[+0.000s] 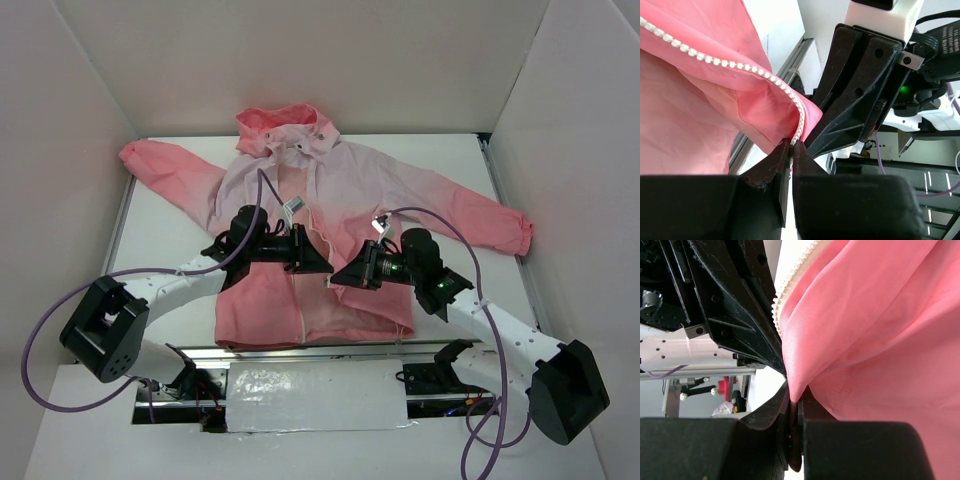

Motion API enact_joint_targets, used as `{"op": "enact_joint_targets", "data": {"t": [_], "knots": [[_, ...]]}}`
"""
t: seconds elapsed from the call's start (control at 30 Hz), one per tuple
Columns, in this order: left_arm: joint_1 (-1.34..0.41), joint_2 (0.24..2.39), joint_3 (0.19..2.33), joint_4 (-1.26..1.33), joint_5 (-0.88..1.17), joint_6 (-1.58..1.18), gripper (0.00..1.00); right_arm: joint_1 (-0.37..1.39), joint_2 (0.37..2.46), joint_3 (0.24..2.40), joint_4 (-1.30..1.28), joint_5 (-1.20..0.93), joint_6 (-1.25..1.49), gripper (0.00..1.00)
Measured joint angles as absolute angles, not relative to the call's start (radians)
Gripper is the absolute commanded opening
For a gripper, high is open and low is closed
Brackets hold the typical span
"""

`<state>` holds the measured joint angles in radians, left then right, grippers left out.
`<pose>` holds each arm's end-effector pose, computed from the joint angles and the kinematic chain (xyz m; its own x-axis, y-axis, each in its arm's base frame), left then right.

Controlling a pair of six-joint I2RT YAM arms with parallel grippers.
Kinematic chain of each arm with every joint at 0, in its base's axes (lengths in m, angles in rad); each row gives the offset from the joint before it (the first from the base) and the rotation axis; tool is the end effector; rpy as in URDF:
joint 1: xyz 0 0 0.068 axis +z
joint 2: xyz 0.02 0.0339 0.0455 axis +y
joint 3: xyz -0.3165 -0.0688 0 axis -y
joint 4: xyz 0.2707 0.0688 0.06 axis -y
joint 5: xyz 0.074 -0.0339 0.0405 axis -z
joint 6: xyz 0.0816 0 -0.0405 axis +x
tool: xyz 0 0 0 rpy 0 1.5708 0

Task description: Zip up the jacket

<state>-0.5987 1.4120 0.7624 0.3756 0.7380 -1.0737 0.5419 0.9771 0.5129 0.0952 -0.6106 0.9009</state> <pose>0.2591 -0.2433 0.2737 -0.9434 -0.1436 -0.2991 0.2575 0.2514 -0.9330 0.1843 0.1655 0.2575 -0.8822 0.2185 -0.4170 -0.3046 0.4104 0.8595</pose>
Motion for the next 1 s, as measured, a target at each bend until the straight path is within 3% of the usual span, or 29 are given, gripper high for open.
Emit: {"op": "enact_joint_targets", "data": {"t": [0.07,0.13,0.17,0.27,0.33,0.43,0.63,1.0], "knots": [[-0.599,1.413,0.762,0.390,0.741,-1.081,0.03,0.540,0.972,0.506,0.107,-0.611,0.905,0.00],[-0.599,1.416,0.757,0.411,0.746,-1.089,0.00,0.540,0.969,0.501,0.112,-0.613,0.907,0.08],[-0.599,1.418,0.754,0.417,0.747,-1.096,0.00,0.540,0.969,0.500,0.112,-0.613,0.907,0.23],[-0.599,1.419,0.752,0.419,0.746,-1.102,0.00,0.540,0.967,0.501,0.102,-0.615,0.891,0.48],[-0.599,1.417,0.756,0.393,0.738,-1.091,0.00,0.539,0.962,0.506,0.075,-0.615,0.862,0.54],[-0.599,1.416,0.779,0.317,0.714,-1.058,0.00,0.539,0.955,0.538,0.012,-0.612,0.804,0.55],[-0.599,1.400,0.828,0.238,0.685,-1.019,0.00,0.539,0.951,0.600,-0.049,-0.607,0.727,0.35],[-0.599,1.394,0.832,0.216,0.678,-1.022,0.00,0.538,0.953,0.594,-0.035,-0.619,0.755,0.45]]}}
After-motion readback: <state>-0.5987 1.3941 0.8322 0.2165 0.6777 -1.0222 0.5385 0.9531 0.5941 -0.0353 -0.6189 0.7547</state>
